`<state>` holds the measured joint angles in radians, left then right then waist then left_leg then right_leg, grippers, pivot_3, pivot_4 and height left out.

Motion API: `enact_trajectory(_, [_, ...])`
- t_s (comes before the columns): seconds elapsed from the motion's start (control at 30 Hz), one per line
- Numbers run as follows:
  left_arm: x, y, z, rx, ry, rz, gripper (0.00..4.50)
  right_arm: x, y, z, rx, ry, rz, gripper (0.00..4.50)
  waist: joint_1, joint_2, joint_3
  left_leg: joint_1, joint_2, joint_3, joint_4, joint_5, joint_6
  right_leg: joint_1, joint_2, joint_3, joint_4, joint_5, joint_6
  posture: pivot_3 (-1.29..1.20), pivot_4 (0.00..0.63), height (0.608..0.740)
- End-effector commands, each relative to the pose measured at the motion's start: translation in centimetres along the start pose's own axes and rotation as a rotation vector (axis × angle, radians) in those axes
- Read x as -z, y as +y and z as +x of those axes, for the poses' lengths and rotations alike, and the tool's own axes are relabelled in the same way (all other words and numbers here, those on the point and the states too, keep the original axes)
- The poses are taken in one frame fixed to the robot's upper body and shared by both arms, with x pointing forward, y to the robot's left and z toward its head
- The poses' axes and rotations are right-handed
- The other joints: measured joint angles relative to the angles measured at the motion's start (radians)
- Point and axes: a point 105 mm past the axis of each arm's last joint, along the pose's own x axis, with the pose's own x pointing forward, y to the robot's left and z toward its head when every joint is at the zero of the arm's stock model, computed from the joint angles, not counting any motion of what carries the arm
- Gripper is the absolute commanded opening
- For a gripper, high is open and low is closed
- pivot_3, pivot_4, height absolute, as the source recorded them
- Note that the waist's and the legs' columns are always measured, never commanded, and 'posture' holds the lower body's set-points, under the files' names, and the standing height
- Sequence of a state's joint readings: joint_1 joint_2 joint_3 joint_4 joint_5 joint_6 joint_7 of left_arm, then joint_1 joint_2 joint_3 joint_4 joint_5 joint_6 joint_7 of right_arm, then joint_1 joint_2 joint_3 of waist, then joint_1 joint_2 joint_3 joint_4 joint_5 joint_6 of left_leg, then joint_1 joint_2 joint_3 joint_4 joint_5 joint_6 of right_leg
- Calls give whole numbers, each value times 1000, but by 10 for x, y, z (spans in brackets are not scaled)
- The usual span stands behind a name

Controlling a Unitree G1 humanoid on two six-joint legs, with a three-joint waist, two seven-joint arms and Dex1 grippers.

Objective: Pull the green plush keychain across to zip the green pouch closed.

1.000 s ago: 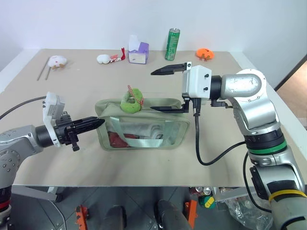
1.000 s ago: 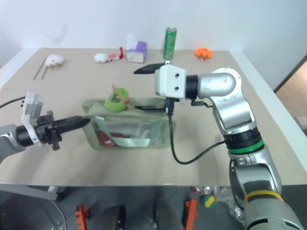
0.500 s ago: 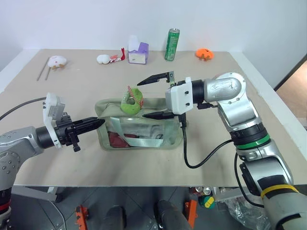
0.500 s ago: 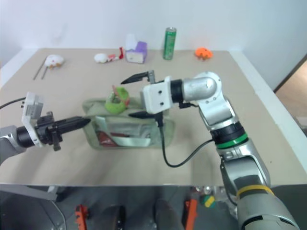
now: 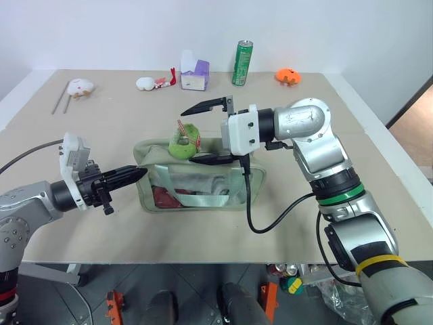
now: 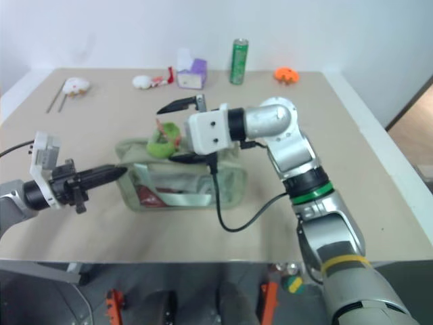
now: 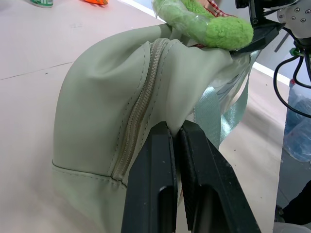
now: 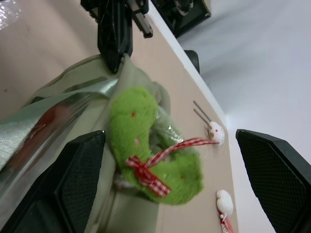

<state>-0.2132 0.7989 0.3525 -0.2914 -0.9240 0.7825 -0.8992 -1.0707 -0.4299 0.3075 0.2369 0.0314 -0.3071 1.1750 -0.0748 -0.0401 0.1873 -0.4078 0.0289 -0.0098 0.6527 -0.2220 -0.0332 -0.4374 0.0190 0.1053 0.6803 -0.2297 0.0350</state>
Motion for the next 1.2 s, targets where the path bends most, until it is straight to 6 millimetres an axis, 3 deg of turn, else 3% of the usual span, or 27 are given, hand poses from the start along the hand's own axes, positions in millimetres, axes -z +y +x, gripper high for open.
enact_trajectory(0.03, [-4,-4,2,14,-14,22,0,-7,-9,3,13,-12,-41,4461,0,0,0,0,0,0,0,0,0,0,0,0,0,0,0,0,150,740])
enact_trajectory(0.07, [-4,-4,2,14,-14,22,0,-7,-9,3,14,-13,-41,4461,0,0,0,0,0,0,0,0,0,0,0,0,0,0,0,0,150,740])
enact_trajectory(0.13, [-4,-4,2,13,-15,21,0,-7,-8,5,7,-17,-37,3927,0,0,0,0,0,0,0,0,0,0,0,0,0,0,0,0,150,740])
enact_trajectory(0.27, [-4,-4,1,9,-17,20,0,-6,-3,5,-17,-19,-22,2694,0,0,0,0,0,0,0,0,0,0,0,0,0,0,0,0,150,740])
enact_trajectory(0.4, [-4,-3,0,4,-19,17,0,-2,0,3,-32,-10,-6,1181,0,0,0,0,0,0,0,0,0,0,0,-1,0,0,0,0,150,740])
enact_trajectory(0.53, [-4,-2,0,1,-20,17,0,0,2,1,-41,-4,-1,14,0,0,0,0,0,0,0,0,0,0,0,-1,0,0,0,0,150,740])
enact_trajectory(0.8, [-5,-2,2,4,-25,13,0,5,5,-10,-70,28,6,14,0,0,0,0,0,0,0,0,0,0,-1,-1,0,0,0,0,150,740])
enact_trajectory(0.9, [-4,-3,3,8,-25,12,0,8,-10,-24,17,66,6,14,0,0,0,0,0,-1,0,0,0,0,-1,-1,0,0,0,0,150,740])
enact_trajectory(1.03, [-4,-5,5,15,-26,9,0,23,-16,-67,39,214,13,14,9,0,0,-1,-2,-1,0,0,0,0,-2,-2,0,-1,1,0,150,740])
enact_trajectory(1.2, [-2,-5,6,17,-22,5,0,40,-5,-115,5,423,9,14,15,0,0,-1,-4,1,-1,0,0,0,-5,-1,0,-3,2,0,150,740])
